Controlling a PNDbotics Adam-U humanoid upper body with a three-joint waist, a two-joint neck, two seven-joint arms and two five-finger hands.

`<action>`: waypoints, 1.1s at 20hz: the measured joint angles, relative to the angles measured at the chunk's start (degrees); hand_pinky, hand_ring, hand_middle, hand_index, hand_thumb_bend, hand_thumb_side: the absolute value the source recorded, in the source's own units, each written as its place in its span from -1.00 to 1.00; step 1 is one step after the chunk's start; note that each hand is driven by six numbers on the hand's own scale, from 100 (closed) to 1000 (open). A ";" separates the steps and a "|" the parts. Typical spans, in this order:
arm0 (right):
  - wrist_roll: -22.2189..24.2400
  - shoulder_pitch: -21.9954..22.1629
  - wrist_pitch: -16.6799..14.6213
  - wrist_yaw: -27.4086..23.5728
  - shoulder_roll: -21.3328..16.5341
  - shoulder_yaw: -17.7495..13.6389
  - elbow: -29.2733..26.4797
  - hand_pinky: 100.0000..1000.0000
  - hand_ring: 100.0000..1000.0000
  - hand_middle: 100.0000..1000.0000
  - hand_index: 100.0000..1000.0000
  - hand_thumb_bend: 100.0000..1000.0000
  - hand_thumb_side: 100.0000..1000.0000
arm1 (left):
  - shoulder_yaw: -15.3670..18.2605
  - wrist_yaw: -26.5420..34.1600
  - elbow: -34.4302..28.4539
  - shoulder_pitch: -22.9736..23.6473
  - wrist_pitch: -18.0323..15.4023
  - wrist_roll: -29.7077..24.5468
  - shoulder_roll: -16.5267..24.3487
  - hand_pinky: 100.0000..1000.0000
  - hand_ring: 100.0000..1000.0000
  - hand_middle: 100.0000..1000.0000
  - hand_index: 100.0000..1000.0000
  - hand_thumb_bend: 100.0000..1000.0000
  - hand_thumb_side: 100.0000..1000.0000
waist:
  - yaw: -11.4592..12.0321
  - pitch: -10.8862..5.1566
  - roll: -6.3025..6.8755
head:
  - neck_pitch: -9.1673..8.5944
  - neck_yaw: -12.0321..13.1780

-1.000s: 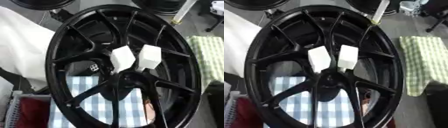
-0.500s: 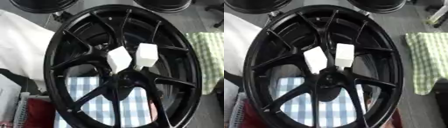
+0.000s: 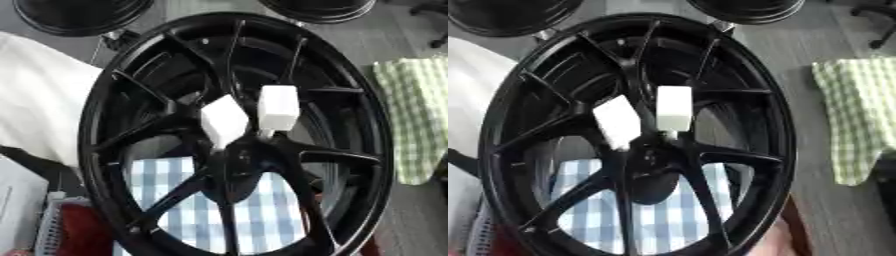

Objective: Pull the pin out of the wheel hub.

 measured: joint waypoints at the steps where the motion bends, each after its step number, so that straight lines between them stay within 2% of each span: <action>1: 0.11 0.07 0.32 0.62 0.75 -0.11 0.00 0.76 0.62 0.56 0.72 -1.00 -0.97 | 0.00 0.02 0.00 0.00 -0.04 0.04 0.00 0.73 0.44 0.33 0.60 -1.00 0.44 | 0.03 -0.02 0.08 | 0.00 0.00; 11: -2.74 0.52 2.64 0.66 2.69 -0.85 -0.01 0.76 0.61 0.56 0.73 -1.00 -0.98 | 0.01 0.08 0.00 0.00 -0.06 0.05 0.00 0.73 0.44 0.33 0.60 -1.00 0.44 | 0.01 -0.50 0.03 | 0.00 -0.01; 12: -3.01 0.51 2.73 0.55 2.70 -0.88 -0.08 0.75 0.59 0.52 0.71 -1.00 -0.85 | 0.01 0.09 0.00 0.00 -0.05 0.04 0.00 0.73 0.44 0.33 0.60 -1.00 0.44 | 0.01 -0.50 -0.03 | 0.00 -0.01; 14: -4.25 0.43 2.75 -0.17 2.76 -1.12 -0.64 0.74 0.55 0.48 0.70 -1.00 0.04 | 0.00 0.09 0.00 -0.01 -0.06 0.01 0.00 0.73 0.44 0.33 0.60 -1.00 0.43 | 0.08 -0.53 -0.21 | -0.01 -0.02; 15: -5.28 0.39 2.71 -0.75 2.76 -1.15 -1.19 0.74 0.55 0.48 0.70 -1.00 0.04 | 0.00 0.10 0.00 -0.02 -0.08 -0.02 0.00 0.73 0.44 0.33 0.60 -1.00 0.43 | 0.18 -0.57 -0.28 | -0.01 -0.03; 16: -6.46 0.31 2.61 -1.47 2.76 -1.13 -1.83 0.74 0.53 0.44 0.67 -1.00 0.34 | 0.00 0.13 0.00 -0.05 -0.10 -0.04 0.00 0.73 0.44 0.33 0.60 -1.00 0.43 | 0.35 -0.61 -0.32 | -0.01 -0.04; 17: -7.70 -0.15 2.13 -2.34 2.76 -0.93 -2.43 0.75 0.52 0.43 0.66 -1.00 0.34 | -0.01 0.19 0.00 -0.08 -0.11 -0.06 0.00 0.73 0.44 0.33 0.59 -1.00 0.43 | 0.46 -0.63 -0.32 | -0.01 -0.07; 18: -8.91 -0.67 1.14 -3.35 2.76 -0.56 -2.86 0.75 0.49 0.34 0.62 -1.00 0.44 | -0.03 0.25 0.00 -0.14 -0.12 -0.09 0.00 0.73 0.44 0.33 0.60 -1.00 0.42 | 0.60 -0.64 -0.31 | -0.01 -0.12; 19: -10.05 -1.42 -0.63 -4.66 2.74 -0.03 -3.13 0.75 0.46 0.27 0.59 -1.00 0.48 | -0.08 0.30 0.00 -0.25 -0.10 -0.14 0.01 0.73 0.44 0.33 0.60 -1.00 0.42 | 0.84 -0.64 -0.31 | -0.01 -0.18; 21: -12.13 -3.28 -5.57 -8.21 2.67 1.25 -3.48 0.76 0.43 0.24 0.56 -1.00 0.52 | -0.18 0.42 0.00 -0.60 -0.14 -0.31 0.05 0.73 0.44 0.33 0.59 -1.00 0.41 | 1.28 -0.64 -0.30 | 0.02 -0.45; 22: -13.16 -4.29 -8.30 -10.34 2.64 1.99 -3.52 0.75 0.41 0.21 0.53 -1.00 0.46 | -0.20 0.51 0.00 -0.80 -0.15 -0.44 0.07 0.73 0.44 0.33 0.59 -1.00 0.40 | 1.42 -0.67 -0.30 | 0.04 -0.61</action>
